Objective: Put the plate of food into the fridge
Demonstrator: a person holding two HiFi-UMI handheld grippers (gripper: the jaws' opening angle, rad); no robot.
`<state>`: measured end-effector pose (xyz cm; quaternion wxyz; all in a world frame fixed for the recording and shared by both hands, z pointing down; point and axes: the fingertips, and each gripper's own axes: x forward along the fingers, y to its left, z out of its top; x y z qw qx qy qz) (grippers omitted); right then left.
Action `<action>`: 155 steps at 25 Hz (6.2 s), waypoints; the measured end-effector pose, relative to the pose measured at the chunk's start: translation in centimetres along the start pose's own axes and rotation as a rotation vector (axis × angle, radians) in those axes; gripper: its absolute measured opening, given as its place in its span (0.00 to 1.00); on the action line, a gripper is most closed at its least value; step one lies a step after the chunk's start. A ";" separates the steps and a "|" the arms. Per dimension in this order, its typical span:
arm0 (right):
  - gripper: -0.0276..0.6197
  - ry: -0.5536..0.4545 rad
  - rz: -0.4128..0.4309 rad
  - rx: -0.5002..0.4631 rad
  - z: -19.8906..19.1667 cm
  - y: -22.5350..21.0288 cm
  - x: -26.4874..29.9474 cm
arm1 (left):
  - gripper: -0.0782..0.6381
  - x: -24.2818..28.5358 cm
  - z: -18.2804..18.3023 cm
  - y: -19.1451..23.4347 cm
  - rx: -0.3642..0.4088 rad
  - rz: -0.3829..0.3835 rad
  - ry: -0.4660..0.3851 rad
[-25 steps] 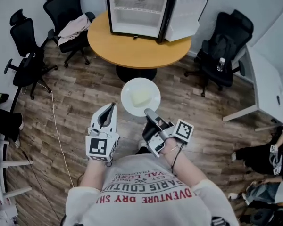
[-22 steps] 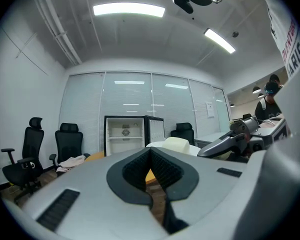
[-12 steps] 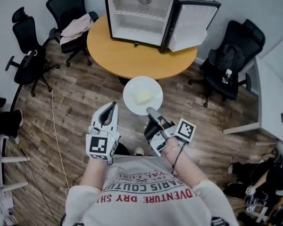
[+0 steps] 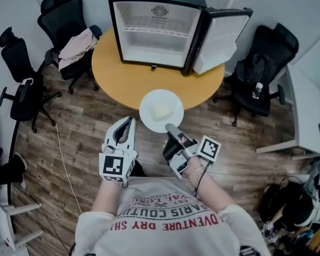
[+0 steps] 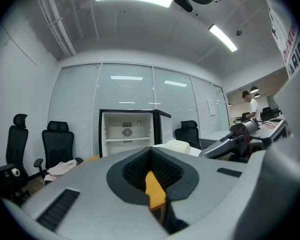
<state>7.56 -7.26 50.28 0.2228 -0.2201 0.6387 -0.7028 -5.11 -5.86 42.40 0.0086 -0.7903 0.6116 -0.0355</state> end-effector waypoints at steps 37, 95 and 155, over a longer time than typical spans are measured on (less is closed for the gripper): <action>0.10 -0.223 -0.011 -0.015 16.8 3.5 28.9 | 0.15 28.7 0.3 20.8 -0.005 -0.221 -0.001; 0.36 -0.239 -0.159 -0.207 26.8 3.1 37.2 | 0.15 36.9 -1.5 23.5 -0.035 -0.178 0.062; 0.09 -0.256 -0.337 -1.622 16.6 9.5 30.8 | 0.15 29.4 0.7 21.5 -0.019 -0.251 0.003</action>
